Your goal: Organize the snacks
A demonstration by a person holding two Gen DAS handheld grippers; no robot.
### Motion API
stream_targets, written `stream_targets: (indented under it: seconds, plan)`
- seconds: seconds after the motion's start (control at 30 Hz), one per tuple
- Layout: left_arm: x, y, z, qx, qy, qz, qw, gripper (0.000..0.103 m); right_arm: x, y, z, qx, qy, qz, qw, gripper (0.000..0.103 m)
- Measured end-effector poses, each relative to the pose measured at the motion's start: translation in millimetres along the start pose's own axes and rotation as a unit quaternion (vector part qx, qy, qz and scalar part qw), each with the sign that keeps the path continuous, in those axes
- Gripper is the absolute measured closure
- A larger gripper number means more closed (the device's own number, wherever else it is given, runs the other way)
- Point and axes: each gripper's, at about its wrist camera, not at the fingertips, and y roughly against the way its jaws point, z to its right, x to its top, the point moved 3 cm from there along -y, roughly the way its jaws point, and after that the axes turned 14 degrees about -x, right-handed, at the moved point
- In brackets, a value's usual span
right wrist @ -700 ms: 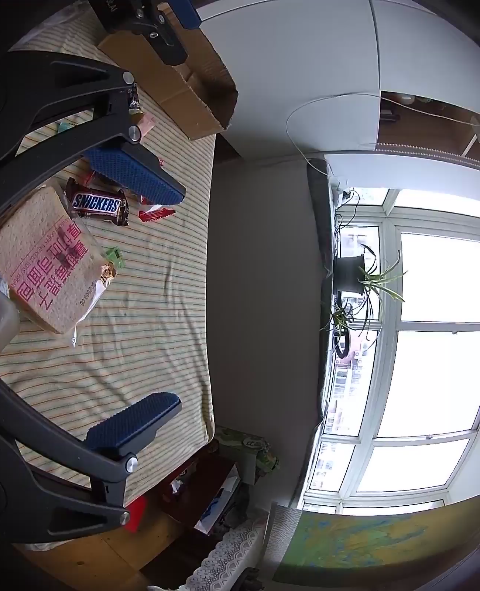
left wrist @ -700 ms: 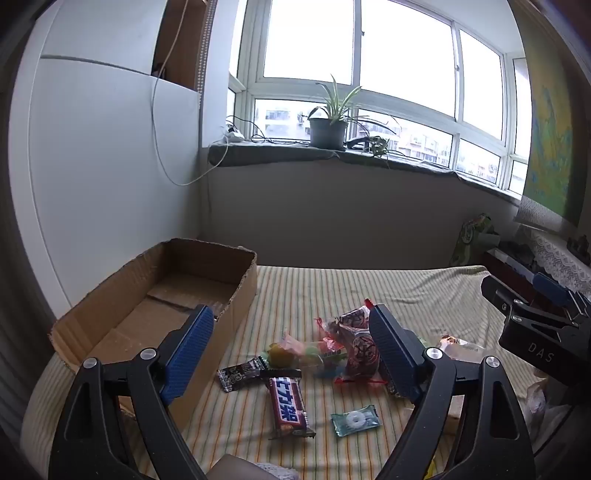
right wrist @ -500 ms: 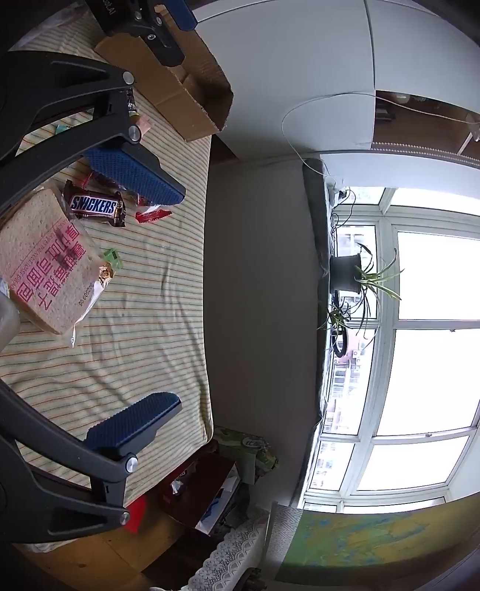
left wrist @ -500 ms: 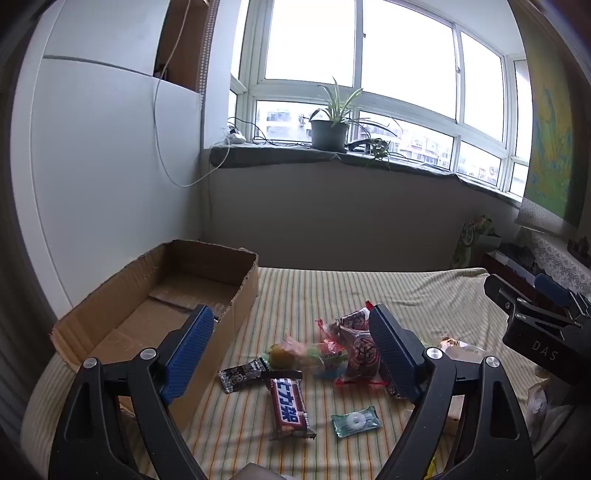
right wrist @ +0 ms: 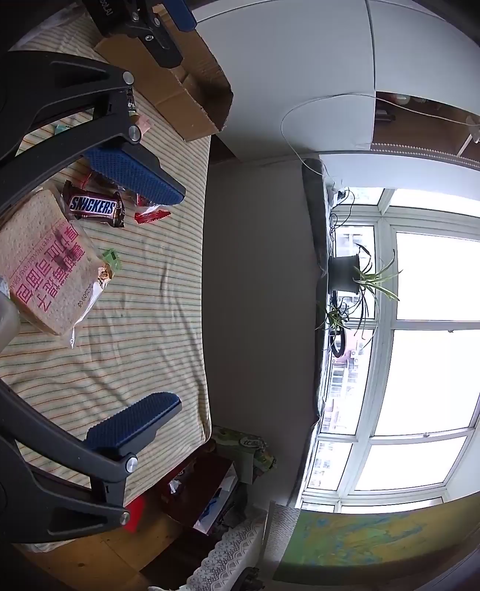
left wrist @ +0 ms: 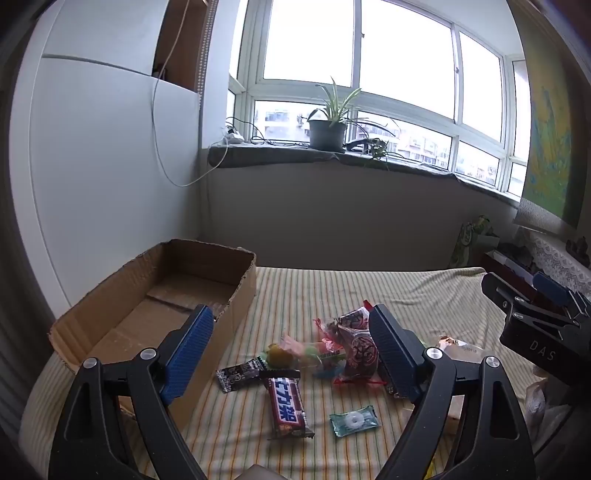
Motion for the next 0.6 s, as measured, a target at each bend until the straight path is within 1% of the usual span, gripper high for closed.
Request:
stream_targets:
  seconds: [0.6]
  plan:
    - [-0.5, 0.3, 0.1, 0.001, 0.0, 0.002, 1.0, 0.017, 1.0, -0.1, 2.7, -0.005, -0.005, 0.002, 1.0, 0.0]
